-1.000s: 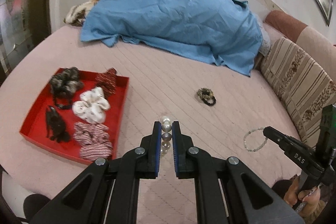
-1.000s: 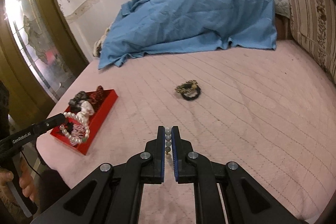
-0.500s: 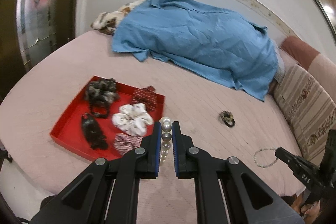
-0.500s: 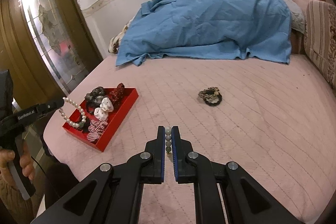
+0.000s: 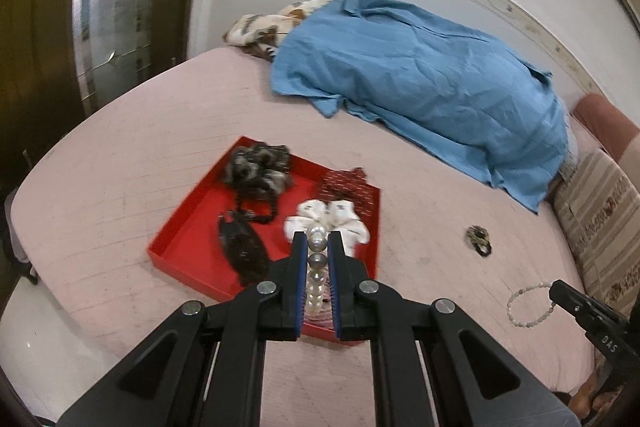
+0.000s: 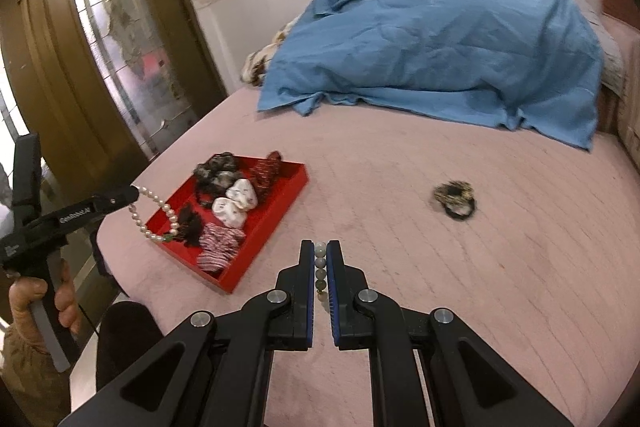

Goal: Organize jewelry
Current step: 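Carry both bracelets over the red tray and open both tools to drop them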

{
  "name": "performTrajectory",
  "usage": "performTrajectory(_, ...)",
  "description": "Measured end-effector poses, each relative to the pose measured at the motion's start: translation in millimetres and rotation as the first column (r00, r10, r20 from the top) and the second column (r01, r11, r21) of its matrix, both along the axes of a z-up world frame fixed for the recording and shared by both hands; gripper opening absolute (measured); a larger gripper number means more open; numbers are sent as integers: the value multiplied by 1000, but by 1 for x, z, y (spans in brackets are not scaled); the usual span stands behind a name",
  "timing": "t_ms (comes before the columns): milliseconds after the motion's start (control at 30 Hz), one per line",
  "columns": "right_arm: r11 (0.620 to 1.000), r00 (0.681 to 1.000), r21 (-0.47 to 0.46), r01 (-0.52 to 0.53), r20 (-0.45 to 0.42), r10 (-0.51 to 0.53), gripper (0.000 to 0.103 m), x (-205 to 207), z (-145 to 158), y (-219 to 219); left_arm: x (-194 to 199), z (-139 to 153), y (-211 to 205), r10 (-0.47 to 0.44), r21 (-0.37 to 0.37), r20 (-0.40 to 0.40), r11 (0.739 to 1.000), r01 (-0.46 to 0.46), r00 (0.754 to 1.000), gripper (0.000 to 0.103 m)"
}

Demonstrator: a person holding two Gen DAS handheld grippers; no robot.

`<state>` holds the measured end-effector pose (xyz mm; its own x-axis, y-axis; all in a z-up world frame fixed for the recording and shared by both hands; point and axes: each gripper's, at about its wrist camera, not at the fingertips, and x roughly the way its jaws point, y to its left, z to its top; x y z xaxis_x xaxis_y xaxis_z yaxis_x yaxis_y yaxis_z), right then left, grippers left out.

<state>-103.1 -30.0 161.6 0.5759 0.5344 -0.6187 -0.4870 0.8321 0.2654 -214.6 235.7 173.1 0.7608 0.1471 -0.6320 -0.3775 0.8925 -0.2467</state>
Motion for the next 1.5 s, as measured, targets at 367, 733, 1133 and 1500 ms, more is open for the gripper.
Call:
performTrajectory(367,987,987,-40,-158,-15,158,7,22,6,88,2,-29,52,28,-43,-48,999,-30,998,9)
performTrajectory(733,954,955,-56,-295,-50,293,7,48,2,188,29,-50,88,42,-18,-81,999,-44,996,9)
performTrajectory(1133,935,940,-115,-336,-100,325,7,103,-25,275,39,-74,108,54,-21,-118,998,-57,991,9)
performTrajectory(1500,951,941,-123,-283,-229,251,7,151,-76,295,44,-80,112,45,-33,-111,998,-49,993,10)
